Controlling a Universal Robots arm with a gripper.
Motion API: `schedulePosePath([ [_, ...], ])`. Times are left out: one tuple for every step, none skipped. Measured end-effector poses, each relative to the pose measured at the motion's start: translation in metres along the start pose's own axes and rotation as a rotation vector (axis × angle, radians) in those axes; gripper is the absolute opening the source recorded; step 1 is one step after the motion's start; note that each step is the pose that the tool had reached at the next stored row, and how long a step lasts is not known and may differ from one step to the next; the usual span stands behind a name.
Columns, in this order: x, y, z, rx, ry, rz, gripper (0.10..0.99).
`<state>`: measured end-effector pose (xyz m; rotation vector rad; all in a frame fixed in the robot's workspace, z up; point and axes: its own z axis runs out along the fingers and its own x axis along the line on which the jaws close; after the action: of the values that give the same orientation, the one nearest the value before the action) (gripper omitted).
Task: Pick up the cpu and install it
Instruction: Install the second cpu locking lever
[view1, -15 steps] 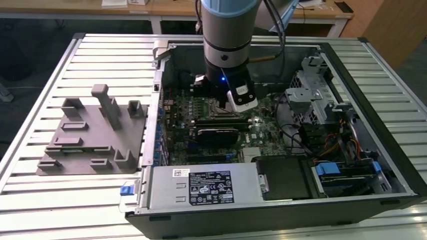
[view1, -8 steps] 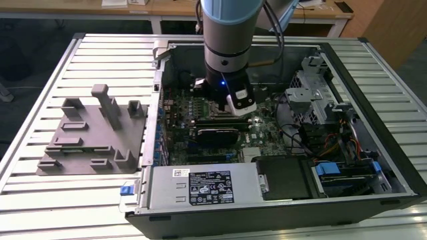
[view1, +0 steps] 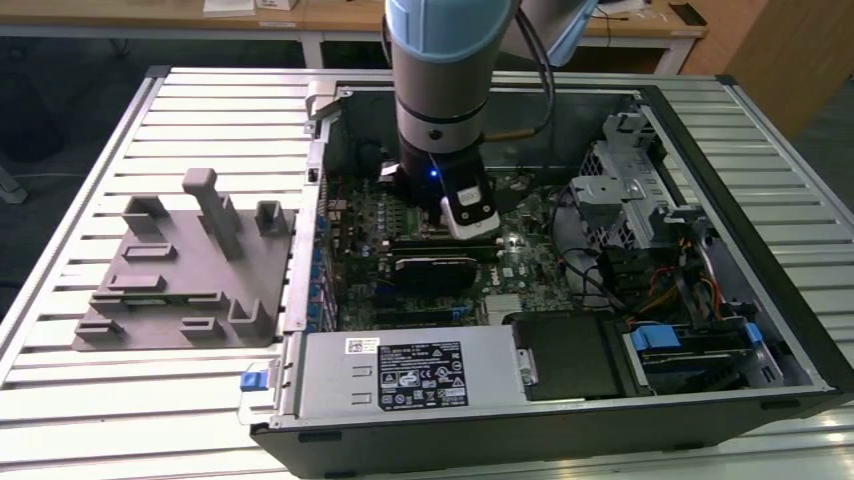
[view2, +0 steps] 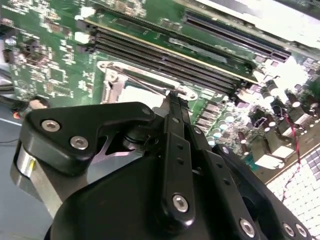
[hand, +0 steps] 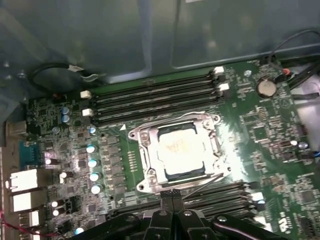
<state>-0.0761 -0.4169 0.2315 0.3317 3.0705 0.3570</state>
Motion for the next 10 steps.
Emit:
schedulePosePath([
  [0.0014, -0.0007, 0.0014, 0.000, 0.0000, 0.000, 0.106],
  [0.0020, -0.0012, 0.0031, 0.000, 0.0001, 0.000, 0.106],
  [0.0022, -0.0019, 0.0049, 0.000, 0.0004, 0.000, 0.106],
  [0.0023, -0.0024, 0.0064, 0.000, 0.0005, 0.000, 0.106],
  [0.0023, -0.0032, 0.0072, 0.000, 0.0006, 0.000, 0.106],
  [0.0023, -0.0040, 0.0076, 0.000, 0.0006, 0.000, 0.106],
  [0.0021, -0.0050, 0.0079, 0.000, 0.0006, 0.000, 0.106],
  [0.0019, -0.0061, 0.0080, 0.000, 0.0005, 0.000, 0.106],
  [0.0017, -0.0071, 0.0082, 0.000, 0.0005, 0.000, 0.106],
  [0.0015, -0.0083, 0.0083, 0.000, 0.0005, 0.000, 0.106],
])
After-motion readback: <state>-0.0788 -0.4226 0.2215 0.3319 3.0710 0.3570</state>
